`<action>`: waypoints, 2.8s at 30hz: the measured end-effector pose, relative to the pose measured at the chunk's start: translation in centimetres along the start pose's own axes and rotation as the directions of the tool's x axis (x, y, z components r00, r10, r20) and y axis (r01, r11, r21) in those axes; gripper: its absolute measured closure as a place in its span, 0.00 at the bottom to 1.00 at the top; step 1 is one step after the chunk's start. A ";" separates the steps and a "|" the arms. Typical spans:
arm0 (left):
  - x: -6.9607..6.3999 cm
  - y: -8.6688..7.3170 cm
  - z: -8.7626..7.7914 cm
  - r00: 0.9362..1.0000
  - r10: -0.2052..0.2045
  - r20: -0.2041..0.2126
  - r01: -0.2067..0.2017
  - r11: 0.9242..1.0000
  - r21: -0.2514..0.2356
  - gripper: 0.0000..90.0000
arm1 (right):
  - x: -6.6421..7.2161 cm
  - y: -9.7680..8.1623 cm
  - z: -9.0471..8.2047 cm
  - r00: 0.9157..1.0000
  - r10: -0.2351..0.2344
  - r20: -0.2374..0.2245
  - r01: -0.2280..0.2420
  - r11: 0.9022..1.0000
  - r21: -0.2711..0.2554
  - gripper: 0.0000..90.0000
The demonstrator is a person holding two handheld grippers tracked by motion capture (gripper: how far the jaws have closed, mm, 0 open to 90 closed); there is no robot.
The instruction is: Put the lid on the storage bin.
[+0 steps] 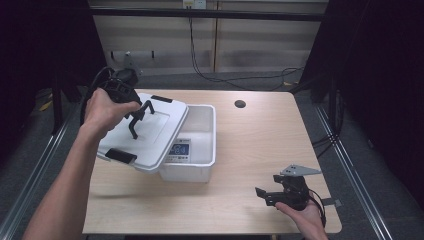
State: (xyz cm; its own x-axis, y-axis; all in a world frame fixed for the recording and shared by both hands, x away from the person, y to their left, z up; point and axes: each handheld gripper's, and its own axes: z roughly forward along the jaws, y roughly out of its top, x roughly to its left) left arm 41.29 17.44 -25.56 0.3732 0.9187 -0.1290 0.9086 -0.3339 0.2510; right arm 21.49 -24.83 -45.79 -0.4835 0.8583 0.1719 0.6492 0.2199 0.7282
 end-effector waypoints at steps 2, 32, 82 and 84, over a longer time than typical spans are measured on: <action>-0.2 0.1 0.0 1.000 -0.001 -0.002 0.001 1.000 -0.007 0.94 | 0.0 0.0 0.0 1.000 0.000 -0.001 0.000 1.000 0.000 0.17; -4.5 2.6 1.4 0.995 -0.100 -0.030 0.099 0.995 -0.033 0.94 | 0.0 0.0 0.0 1.000 -0.008 -0.014 0.009 1.000 0.006 0.17; -8.4 3.6 6.0 0.959 -0.284 0.022 0.284 0.958 -0.027 0.94 | 0.0 -0.1 0.0 1.000 0.000 -0.017 0.001 1.000 0.014 0.18; -8.6 3.6 6.2 0.959 -0.283 0.012 0.283 0.959 -0.025 0.94 | -0.1 -0.1 0.0 1.000 0.000 -0.017 0.000 1.000 0.014 0.18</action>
State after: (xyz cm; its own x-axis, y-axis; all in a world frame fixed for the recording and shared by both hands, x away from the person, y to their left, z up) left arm 42.54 7.01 -29.53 0.1033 0.9729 -0.2066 0.9721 -0.0548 0.2282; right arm 21.45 -24.90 -45.88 -0.4931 0.8505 0.1831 0.6574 0.2264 0.7188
